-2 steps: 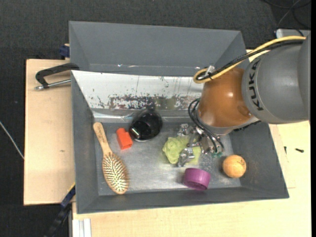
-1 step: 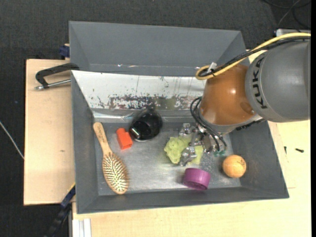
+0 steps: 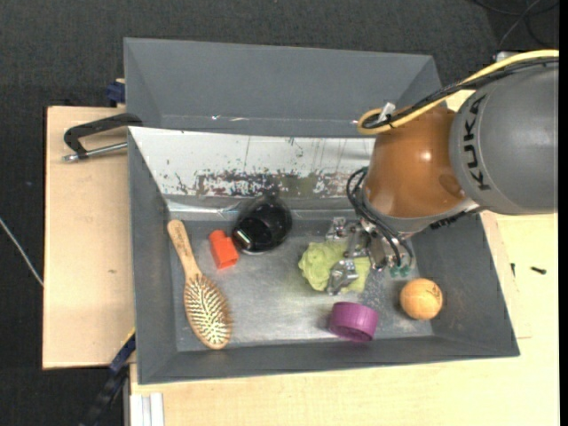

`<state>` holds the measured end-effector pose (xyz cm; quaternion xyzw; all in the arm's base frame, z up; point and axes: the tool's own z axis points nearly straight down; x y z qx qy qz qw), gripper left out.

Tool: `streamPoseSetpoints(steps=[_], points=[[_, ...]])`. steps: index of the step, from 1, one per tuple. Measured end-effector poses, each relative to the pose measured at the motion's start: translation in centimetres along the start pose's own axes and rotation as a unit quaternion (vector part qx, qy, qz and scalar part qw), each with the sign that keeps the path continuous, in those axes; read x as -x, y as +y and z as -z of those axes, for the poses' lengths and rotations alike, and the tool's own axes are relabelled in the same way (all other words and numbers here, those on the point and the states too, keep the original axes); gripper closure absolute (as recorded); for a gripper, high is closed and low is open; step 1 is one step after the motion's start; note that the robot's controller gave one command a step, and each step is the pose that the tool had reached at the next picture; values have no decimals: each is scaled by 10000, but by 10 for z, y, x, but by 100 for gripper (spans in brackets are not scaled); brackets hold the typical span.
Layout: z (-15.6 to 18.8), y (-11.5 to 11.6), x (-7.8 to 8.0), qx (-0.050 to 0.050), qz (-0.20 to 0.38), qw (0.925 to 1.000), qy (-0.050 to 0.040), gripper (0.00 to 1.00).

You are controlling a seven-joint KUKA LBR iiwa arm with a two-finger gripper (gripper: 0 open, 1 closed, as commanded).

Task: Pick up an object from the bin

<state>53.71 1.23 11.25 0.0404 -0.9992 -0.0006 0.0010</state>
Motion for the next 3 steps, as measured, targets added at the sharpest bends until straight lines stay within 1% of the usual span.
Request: streamPoseSetpoints(steps=[1, 2, 3], points=[[23, 0, 0, -1, -1, 10000, -6, 100], [45, 0, 1, -4, 0, 10000, -34, 100], [58, 0, 3, -6, -1, 10000, -60, 100]])
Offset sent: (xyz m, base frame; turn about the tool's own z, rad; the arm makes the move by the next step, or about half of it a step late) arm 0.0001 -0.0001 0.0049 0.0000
